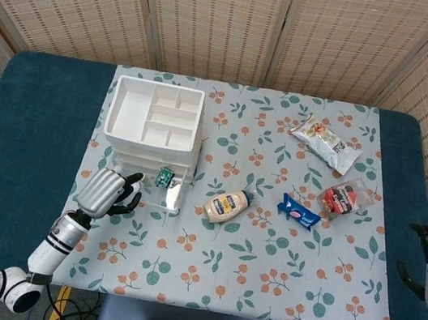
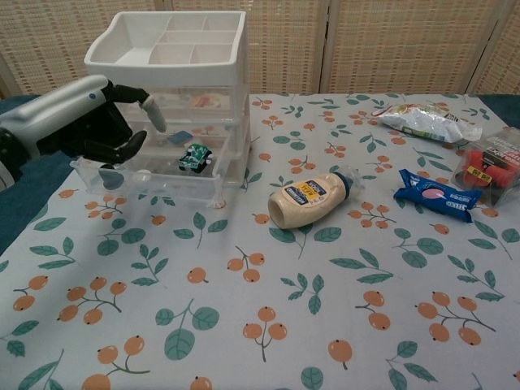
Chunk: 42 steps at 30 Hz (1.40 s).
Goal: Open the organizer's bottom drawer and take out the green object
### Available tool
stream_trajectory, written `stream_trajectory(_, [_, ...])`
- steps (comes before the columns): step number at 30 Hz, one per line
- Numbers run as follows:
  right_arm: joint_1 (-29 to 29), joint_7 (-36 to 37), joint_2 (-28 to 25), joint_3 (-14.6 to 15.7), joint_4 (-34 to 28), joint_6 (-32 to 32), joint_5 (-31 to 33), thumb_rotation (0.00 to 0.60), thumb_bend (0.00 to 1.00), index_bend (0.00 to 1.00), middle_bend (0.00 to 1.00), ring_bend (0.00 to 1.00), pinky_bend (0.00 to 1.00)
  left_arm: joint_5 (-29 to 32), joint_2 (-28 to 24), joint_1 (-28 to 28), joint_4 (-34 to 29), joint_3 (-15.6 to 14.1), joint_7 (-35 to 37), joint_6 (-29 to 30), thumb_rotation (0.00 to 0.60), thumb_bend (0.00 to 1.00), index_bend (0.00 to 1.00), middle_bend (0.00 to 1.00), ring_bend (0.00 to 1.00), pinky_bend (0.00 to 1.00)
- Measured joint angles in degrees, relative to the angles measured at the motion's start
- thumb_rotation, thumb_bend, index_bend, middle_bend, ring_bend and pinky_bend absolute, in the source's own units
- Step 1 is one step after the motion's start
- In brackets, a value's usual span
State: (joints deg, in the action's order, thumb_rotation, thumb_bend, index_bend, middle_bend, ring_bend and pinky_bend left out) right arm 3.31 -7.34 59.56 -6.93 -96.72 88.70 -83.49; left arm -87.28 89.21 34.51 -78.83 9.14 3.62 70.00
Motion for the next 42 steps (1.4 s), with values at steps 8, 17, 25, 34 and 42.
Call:
stream_trajectory(8, [-0.2,-0.3,-0.1,0.1,-0.2,0.3,-0.1,0.6,0.29,0.2,0.27,0.16,0.25,-5.0,-2.1,5.0,6.6,-0.3,4.1,-3.0,0.6,0.5,0.49,0.95,1.0,1.0])
stream_trajectory(17, [-0.1,-0.3,0.0,0.1,-0.2,-0.1,0.0,0.6,0.29,0.2,0.27,0.16,0.25,-9.6,-3.2,9.8,13.1,-2.3,3.3,-5.2,0.6,0.43,0.49,0.95,1.0,1.0])
stream_trajectory(25, [-0.3,-0.3,0.1,0.1,-0.2,0.1,0.2,0.6,0.29,0.2,0.27,0.16,0.25,-11.3,-3.7,12.3,16.2,-4.1,6.2,-5.7,0.6,0.42,0.45,0.96,1.0,1.0])
stream_trajectory(34, [-0.4,-0.9,0.0,0.2,-0.9,0.4,0.0,0.6,0.29,0.2,0.27,0.16,0.25,-7.7,-7.4,14.1,11.2,-4.8,7.0,-13.1,0.6,0.63,0.37,0.96,1.0,1.0])
stream_trajectory(42, [-0.5,-1.0,0.0,0.2,-0.9,0.4,0.1,0.6,0.29,0.2,0.27,0.16,0.25,-3.0,-11.0,15.5,4.8,-5.1,5.7,-19.4,0.6,0.75,0.32,0.98,1.0,1.0])
